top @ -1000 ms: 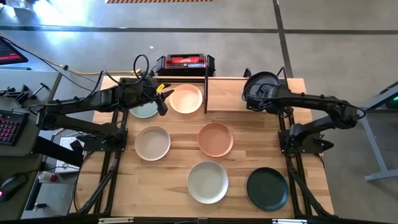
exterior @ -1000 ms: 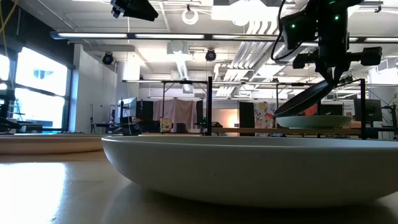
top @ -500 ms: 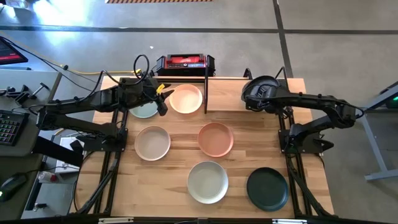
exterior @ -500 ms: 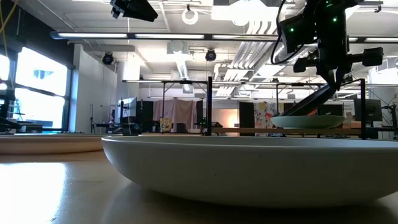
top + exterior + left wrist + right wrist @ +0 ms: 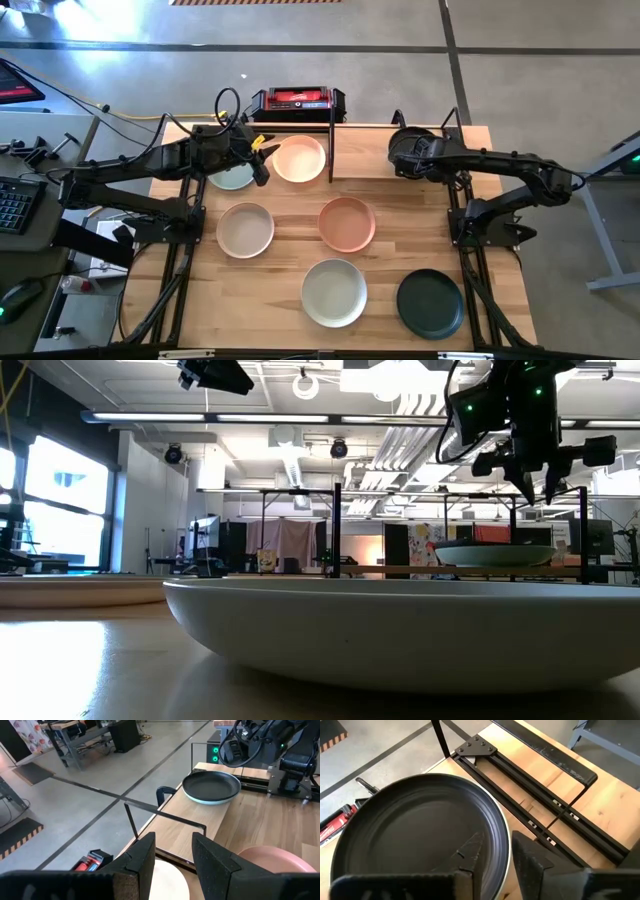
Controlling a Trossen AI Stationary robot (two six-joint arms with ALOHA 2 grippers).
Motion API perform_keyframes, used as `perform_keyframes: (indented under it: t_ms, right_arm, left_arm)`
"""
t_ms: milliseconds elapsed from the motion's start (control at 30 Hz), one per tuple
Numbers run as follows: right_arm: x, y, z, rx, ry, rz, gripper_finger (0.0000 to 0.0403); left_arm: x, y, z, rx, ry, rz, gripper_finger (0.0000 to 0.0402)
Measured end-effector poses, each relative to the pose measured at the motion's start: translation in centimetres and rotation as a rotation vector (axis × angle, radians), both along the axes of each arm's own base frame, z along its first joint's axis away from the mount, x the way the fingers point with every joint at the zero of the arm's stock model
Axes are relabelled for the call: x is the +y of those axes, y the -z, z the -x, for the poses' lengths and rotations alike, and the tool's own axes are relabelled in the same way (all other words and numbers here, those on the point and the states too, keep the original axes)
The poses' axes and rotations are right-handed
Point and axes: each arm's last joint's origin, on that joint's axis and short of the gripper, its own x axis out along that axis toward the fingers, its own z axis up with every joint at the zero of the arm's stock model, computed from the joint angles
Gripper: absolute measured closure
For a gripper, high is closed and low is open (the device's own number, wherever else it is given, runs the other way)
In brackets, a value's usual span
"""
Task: Place and stack plates onto a shelf
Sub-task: Stack the black plate on top of the black plate
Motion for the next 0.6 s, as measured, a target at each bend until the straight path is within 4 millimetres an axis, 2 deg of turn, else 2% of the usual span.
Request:
perform_keyframes:
  t_ms: [167, 333, 433, 600]
  right_arm:
    - [0.2, -0.1, 0.0, -0.007, -0.02, -0.02, 0.031]
    - [0.6, -0.5, -0.4, -0.046, -0.165, -0.079, 0.0308]
    - [0.7, -0.6, -1.4, -0.102, -0.334, -0.156, 0.0308]
    - [1.2, -0.7, -3.0, -0.215, -0.729, -0.404, 0.0308]
  left_arm:
    - [0.0, 0.0, 0.0, 0.0, 0.0, -0.001, 0.0282]
    - [0.0, 0.0, 0.0, 0.0, -0.006, -0.003, 0.0282]
    - [0.0, 0.0, 0.0, 0.0, -0.008, -0.002, 0.0282]
    - [0.3, 0.1, 0.1, 0.004, -0.021, 0.016, 0.0282]
